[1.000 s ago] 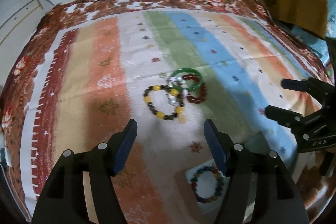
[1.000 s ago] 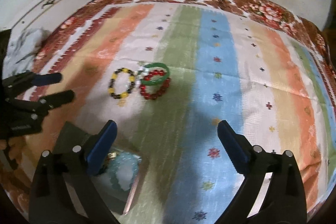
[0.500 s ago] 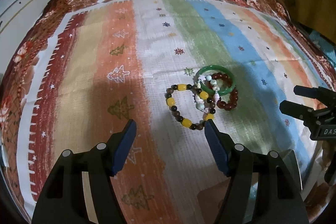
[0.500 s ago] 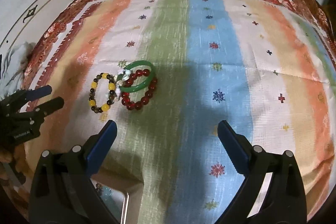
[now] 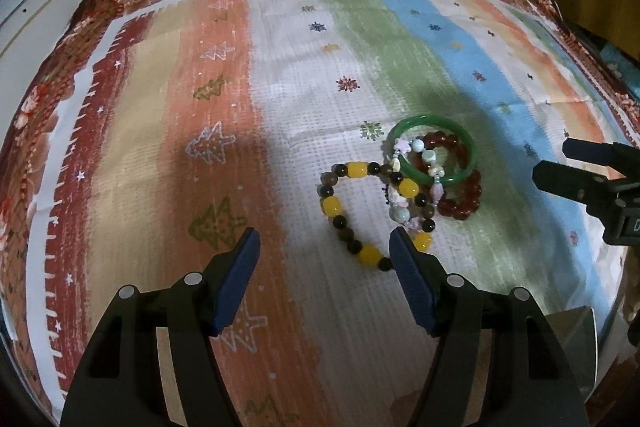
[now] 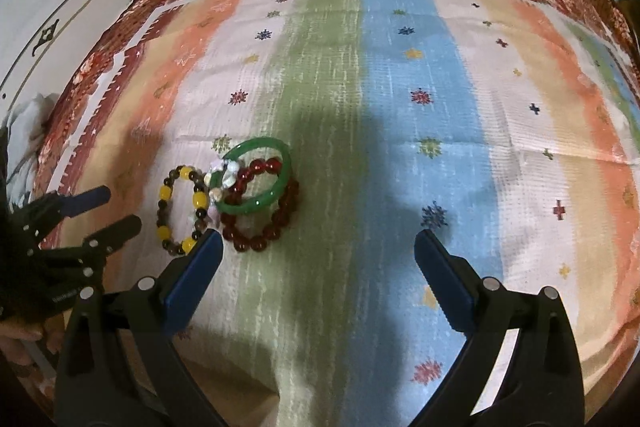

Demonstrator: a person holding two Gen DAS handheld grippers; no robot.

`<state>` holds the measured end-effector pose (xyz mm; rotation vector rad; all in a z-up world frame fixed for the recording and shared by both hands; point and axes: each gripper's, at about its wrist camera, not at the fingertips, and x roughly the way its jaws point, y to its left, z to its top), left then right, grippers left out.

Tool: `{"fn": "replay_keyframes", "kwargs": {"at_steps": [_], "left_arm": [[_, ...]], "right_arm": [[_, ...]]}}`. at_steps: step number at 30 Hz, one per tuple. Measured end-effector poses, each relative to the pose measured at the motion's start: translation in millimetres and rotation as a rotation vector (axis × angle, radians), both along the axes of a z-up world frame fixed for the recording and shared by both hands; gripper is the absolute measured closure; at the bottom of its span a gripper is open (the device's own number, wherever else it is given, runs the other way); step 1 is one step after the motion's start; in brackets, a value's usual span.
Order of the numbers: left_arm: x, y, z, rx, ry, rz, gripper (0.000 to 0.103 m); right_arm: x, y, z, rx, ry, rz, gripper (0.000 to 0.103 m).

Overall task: Organize jewelry
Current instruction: 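Grasp the yellow-and-black bracelet with the left tool while the right grasps the green bangle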

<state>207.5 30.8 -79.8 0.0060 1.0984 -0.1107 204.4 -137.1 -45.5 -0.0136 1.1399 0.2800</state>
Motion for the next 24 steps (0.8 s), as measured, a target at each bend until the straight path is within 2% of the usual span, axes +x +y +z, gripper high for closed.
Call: {"fn": "replay_keyframes", "kwargs": {"at_steps": [10,16,20,22,24], "left_arm": [[16,-1,-19,0.014,0.039,-0.018,0.038],[23,-2,-24,0.014,0.047,-0.034,0.039],[27,-4,-30,0.030,0.059,-0.044,0.048],[29,-3,-33,0.044,0.063,-0.044,0.052],[29,-4,-35,0.049,0.059,-0.049,0.054]], "right_arm": [[27,2,-20,0.028,0.045,-0.044,0.008],[41,9,-30,0.028,0.069,-0.030,0.008],[47,10,-36,0.036,0.084,-0.032,0.008],[50,11,-39,0.042,0.096,-0.032,0.020],[53,11,-45,0.042,0.117,-0.027,0.026]]}}
